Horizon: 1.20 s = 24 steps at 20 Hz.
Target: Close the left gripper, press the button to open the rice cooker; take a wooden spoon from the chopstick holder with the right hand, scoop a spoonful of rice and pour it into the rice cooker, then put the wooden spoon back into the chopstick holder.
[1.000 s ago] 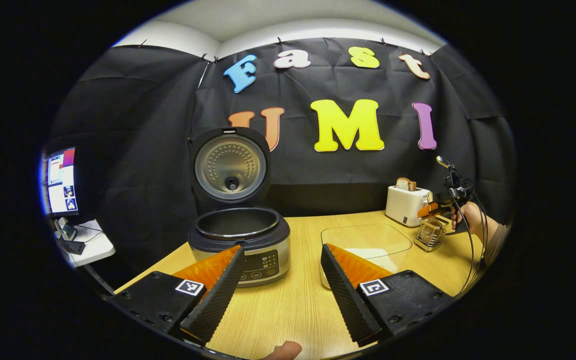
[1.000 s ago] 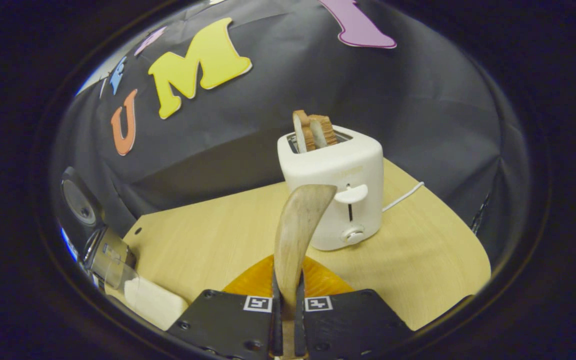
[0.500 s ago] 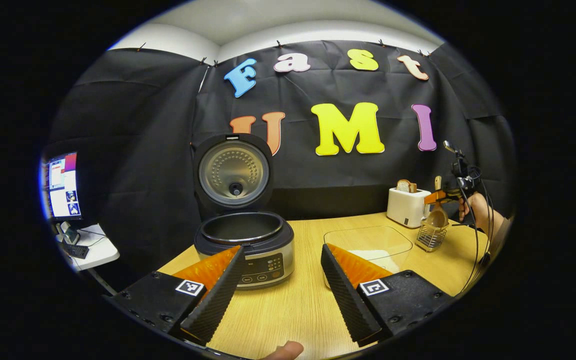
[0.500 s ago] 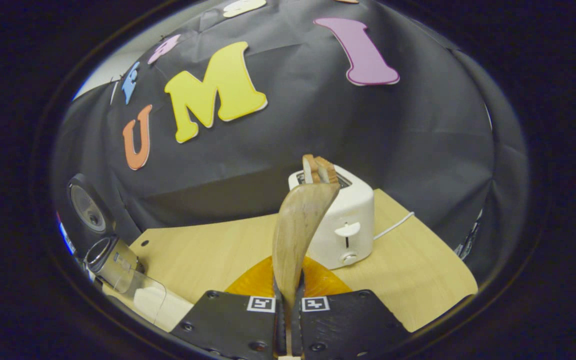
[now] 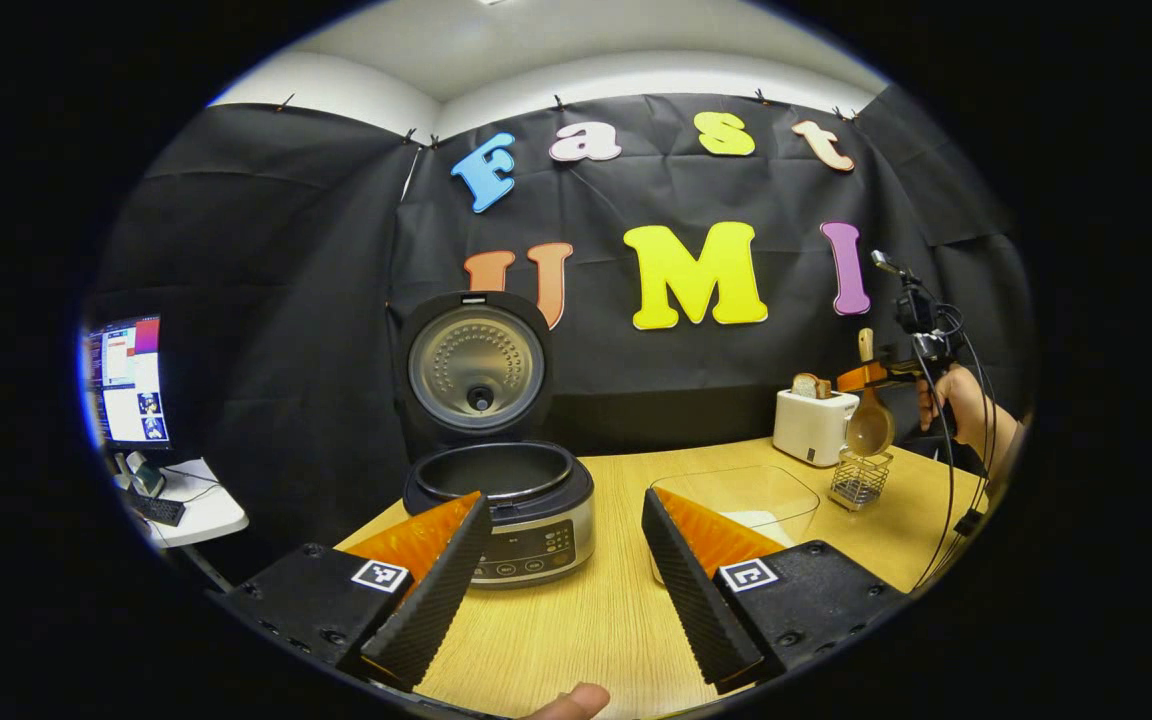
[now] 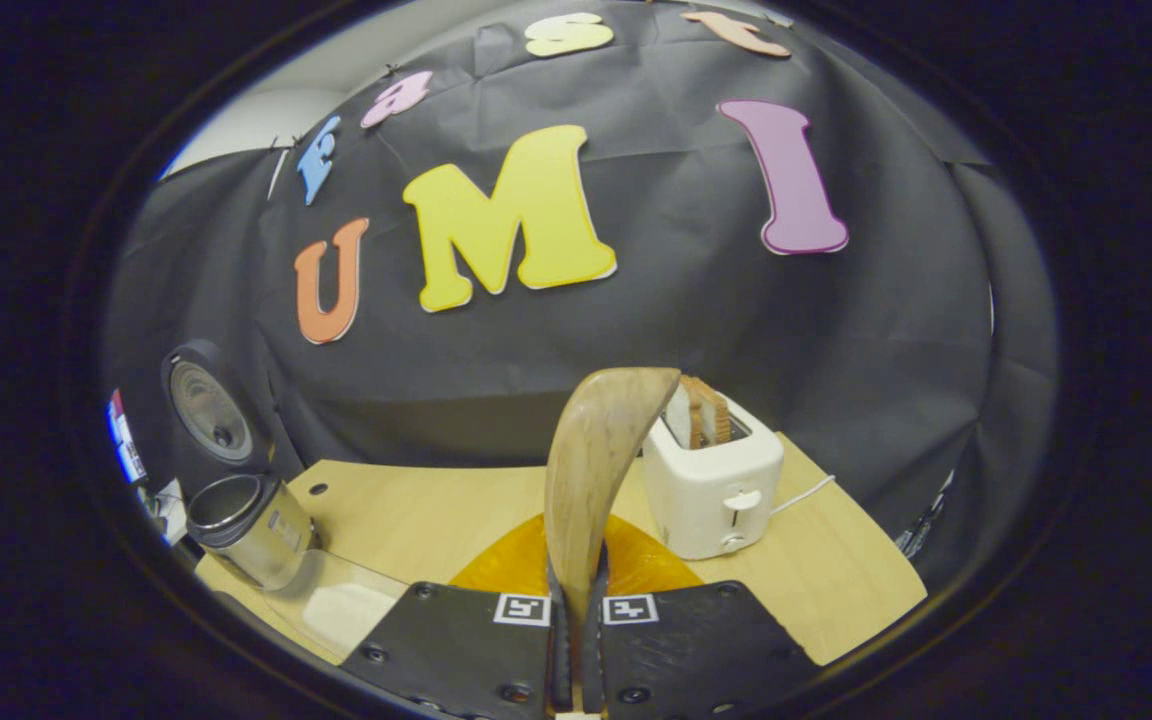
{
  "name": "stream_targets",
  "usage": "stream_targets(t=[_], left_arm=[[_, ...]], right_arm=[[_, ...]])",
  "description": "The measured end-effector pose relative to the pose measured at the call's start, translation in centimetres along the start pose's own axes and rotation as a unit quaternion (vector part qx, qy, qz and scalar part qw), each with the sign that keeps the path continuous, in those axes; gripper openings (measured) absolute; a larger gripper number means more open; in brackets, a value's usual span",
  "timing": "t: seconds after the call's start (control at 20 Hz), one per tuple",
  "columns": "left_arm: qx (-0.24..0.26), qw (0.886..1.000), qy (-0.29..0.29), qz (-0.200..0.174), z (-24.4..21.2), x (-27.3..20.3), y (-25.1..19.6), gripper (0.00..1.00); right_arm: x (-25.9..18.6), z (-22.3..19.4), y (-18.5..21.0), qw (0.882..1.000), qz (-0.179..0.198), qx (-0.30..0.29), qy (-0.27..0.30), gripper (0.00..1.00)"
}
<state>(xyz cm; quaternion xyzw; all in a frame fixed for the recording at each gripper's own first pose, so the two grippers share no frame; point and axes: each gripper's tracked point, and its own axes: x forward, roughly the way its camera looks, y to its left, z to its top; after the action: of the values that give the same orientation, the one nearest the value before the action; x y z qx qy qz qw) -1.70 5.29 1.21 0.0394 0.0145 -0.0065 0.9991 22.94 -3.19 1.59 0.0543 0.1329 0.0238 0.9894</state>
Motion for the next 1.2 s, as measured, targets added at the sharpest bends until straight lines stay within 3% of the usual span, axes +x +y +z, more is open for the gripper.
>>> stream_targets(t=[0.15, 0.5, 0.8, 1.05, 1.2], left_arm=[[0.010, 1.000, 0.001, -0.008, 0.0, -0.2, -0.5, 0.97], [0.009, 1.000, 0.003, -0.010, 0.0, -0.3, -0.2, 0.97], [-0.031, 1.000, 0.003, -0.003, 0.2, -0.5, 1.7, 0.97], [-0.052, 0.998, 0.008, 0.025, -0.2, -0.5, 4.4, 0.97], [-0.070, 0.997, 0.016, 0.030, -0.5, -0.4, 4.9, 0.97]], right_arm=[[0.3, -0.4, 4.9, 0.999, 0.037, 0.008, -0.002, 0.05], [1.7, -3.2, 14.3, 0.997, 0.052, -0.059, -0.003, 0.05], [2.2, -5.3, 20.2, 0.992, 0.061, -0.108, 0.000, 0.04], [3.7, -8.1, 21.2, 0.990, 0.037, -0.135, 0.012, 0.04], [4.0, -9.6, 20.4, 0.986, -0.013, -0.164, 0.001, 0.04]])
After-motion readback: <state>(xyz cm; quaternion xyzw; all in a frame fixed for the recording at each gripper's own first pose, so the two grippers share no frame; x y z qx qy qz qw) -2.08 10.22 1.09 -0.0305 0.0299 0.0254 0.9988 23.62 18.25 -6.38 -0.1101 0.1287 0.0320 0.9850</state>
